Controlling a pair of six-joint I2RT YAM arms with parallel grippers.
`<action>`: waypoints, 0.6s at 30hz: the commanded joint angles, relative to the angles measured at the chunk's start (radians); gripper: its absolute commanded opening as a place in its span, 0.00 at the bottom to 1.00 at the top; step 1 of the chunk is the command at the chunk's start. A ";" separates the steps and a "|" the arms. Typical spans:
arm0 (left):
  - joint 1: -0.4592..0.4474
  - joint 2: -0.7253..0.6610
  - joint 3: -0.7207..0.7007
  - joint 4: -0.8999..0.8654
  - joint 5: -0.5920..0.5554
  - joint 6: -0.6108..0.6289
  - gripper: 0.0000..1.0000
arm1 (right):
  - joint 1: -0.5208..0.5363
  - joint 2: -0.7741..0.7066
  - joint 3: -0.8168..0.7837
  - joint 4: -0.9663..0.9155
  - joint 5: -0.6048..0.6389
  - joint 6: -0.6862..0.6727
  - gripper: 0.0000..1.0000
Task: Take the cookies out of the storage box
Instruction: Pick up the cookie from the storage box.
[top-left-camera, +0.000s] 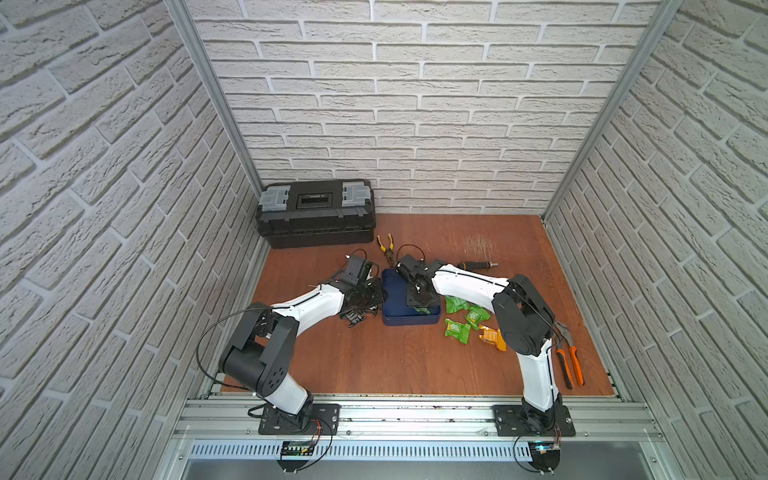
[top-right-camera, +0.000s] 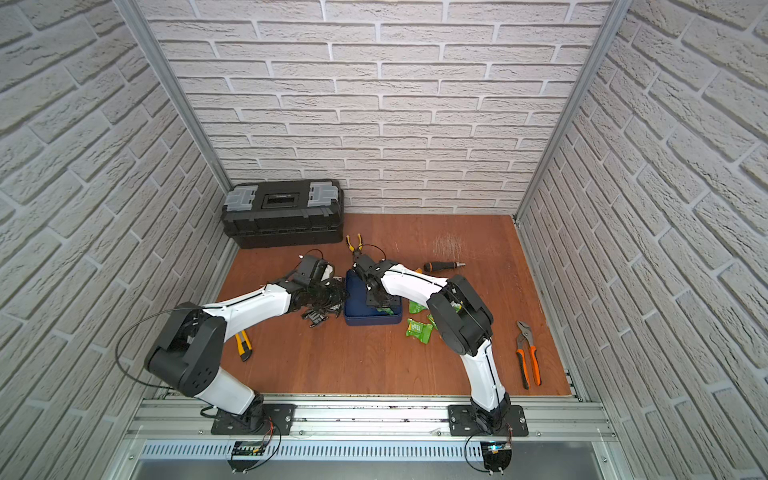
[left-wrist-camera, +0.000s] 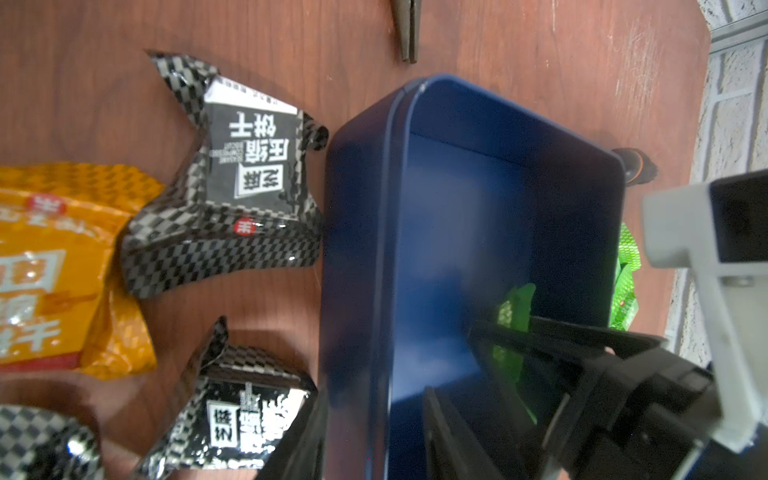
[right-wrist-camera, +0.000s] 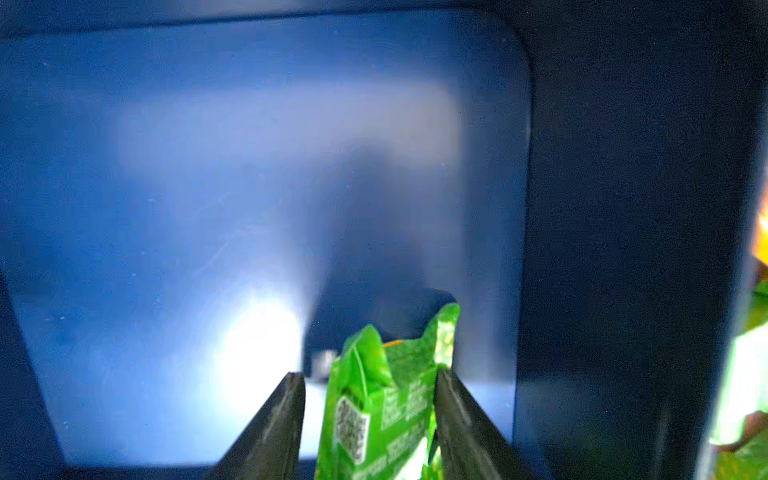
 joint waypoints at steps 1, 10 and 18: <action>-0.004 0.004 0.030 0.029 -0.009 0.016 0.44 | -0.018 0.035 -0.012 -0.002 -0.023 -0.006 0.54; -0.004 -0.016 0.034 0.042 -0.029 0.013 0.44 | -0.019 0.055 0.006 0.001 -0.029 -0.007 0.42; -0.004 -0.013 0.038 0.047 -0.027 0.013 0.44 | -0.020 -0.032 0.000 -0.003 -0.025 -0.022 0.15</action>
